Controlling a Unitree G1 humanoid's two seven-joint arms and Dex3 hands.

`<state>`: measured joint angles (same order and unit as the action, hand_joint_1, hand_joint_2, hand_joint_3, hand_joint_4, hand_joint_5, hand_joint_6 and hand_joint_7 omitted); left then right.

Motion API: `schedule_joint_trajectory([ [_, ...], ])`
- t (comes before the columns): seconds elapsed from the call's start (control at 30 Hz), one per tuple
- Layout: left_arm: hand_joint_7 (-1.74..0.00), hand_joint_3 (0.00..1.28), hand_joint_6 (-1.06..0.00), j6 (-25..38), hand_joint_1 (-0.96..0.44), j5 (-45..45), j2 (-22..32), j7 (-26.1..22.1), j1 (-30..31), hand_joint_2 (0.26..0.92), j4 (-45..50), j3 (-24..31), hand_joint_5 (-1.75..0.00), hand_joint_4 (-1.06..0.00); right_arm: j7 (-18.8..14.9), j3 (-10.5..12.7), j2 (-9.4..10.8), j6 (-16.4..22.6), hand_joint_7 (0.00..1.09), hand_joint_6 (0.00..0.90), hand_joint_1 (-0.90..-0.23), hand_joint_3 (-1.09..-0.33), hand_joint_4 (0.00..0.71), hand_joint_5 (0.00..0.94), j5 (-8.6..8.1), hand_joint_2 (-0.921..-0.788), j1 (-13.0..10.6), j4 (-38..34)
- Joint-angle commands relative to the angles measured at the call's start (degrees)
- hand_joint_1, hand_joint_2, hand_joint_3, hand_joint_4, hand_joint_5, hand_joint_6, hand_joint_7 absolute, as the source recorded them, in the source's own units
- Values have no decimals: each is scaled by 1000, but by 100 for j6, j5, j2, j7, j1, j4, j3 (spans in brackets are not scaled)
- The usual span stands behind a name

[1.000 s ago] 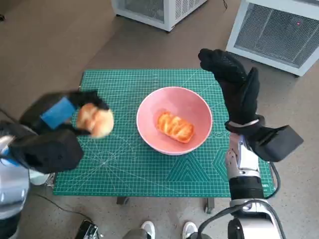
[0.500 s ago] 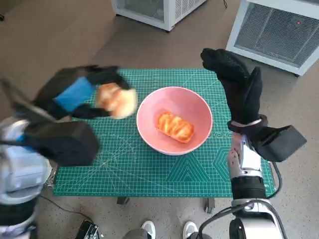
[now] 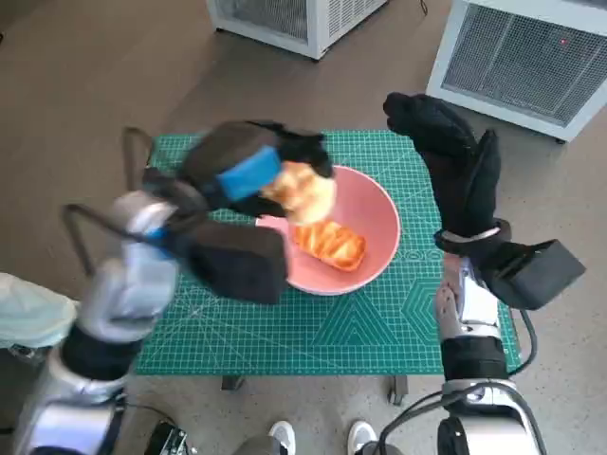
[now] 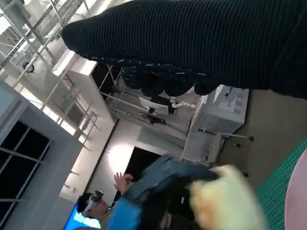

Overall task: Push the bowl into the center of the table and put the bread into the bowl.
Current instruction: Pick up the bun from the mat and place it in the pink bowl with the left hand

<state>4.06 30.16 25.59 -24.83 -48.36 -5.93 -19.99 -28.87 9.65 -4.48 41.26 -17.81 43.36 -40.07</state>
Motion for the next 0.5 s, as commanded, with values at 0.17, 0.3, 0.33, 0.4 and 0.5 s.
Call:
schedule_joint_trajectory([
  [0.17, -1090, 34, -655, -439, 2, 184, -500, 277, -333, 913, -1300, -333, -1130, -768, 63, 36, -31, -71, 492, 98, -678, -771, 227, 2, 39, -921, -190, 34],
  [0.3, -1092, 36, -641, -539, 2, 239, -634, 413, -345, 919, -1613, -386, -1157, -755, 98, 40, -31, -94, 489, 99, -678, -769, 228, 2, 53, -921, -215, 74],
  [0.33, -1091, 37, -640, -579, 2, 225, -669, 454, -333, 919, -1699, -385, -1161, -753, 109, 40, -33, -105, 488, 99, -678, -769, 229, 2, 57, -921, -222, 90],
  [0.4, -1105, 71, -592, -610, 2, 166, -718, 467, -300, 920, -1794, -365, -1212, -731, 126, 39, -38, -122, 486, 97, -678, -769, 229, 3, 62, -921, -234, 120],
  [0.5, -934, 125, -429, -525, 12, -12, -765, 324, -194, 888, -1774, -275, -947, -522, 152, 39, -52, -149, 483, 97, -679, -768, 230, 3, 68, -921, -256, 170],
])
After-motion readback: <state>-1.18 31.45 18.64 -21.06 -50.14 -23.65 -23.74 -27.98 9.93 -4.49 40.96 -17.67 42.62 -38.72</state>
